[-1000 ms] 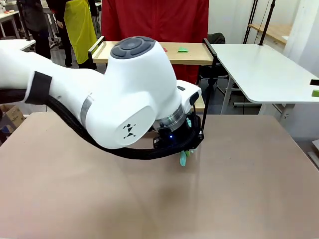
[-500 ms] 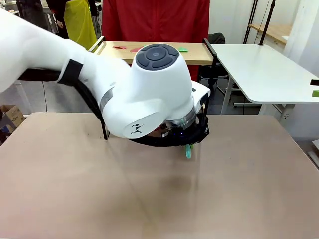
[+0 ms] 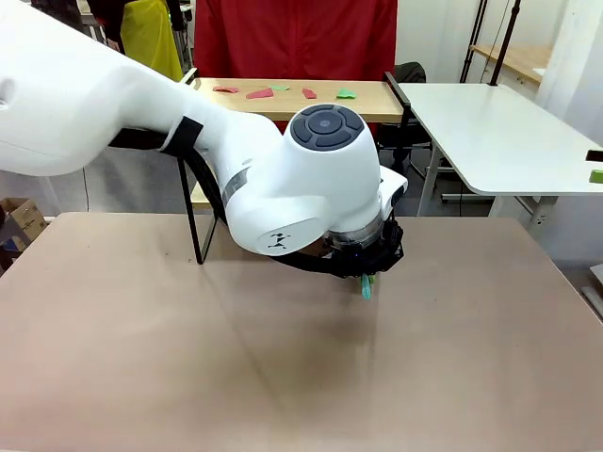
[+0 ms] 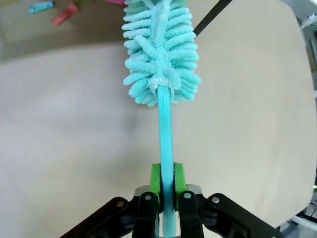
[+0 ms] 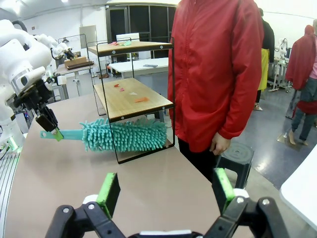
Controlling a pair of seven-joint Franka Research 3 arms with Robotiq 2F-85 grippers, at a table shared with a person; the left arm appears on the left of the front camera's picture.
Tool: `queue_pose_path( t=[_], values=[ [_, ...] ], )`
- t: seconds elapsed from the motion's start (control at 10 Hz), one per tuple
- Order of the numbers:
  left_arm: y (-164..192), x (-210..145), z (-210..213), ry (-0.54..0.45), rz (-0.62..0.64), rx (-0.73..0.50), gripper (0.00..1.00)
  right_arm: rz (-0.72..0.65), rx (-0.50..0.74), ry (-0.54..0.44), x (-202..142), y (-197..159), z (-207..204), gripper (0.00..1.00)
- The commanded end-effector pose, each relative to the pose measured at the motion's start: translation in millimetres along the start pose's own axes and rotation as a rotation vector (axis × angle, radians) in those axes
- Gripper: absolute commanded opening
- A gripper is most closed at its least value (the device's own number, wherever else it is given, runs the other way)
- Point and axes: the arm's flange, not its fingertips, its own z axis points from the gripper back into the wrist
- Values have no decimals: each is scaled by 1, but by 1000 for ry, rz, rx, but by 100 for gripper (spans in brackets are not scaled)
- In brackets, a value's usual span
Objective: Clean the shelf.
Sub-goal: Clean the specific section of the Shelf indicated by the human with the Duster.
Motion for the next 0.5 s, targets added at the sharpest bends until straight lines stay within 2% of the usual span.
queue_pose_path(
  t=[0.0, 0.2, 0.4],
  values=[
    [-7, 4, -17, -32, 25, 57, 13, 7, 1, 0, 4, 1, -1, 100],
    [-3, -1, -32, 3, 32, 61, 13, 7, 1, 0, 4, 1, -1, 100],
    [-4, 3, -24, 41, 27, 42, 13, 7, 1, 0, 4, 1, -1, 100]
  ],
)
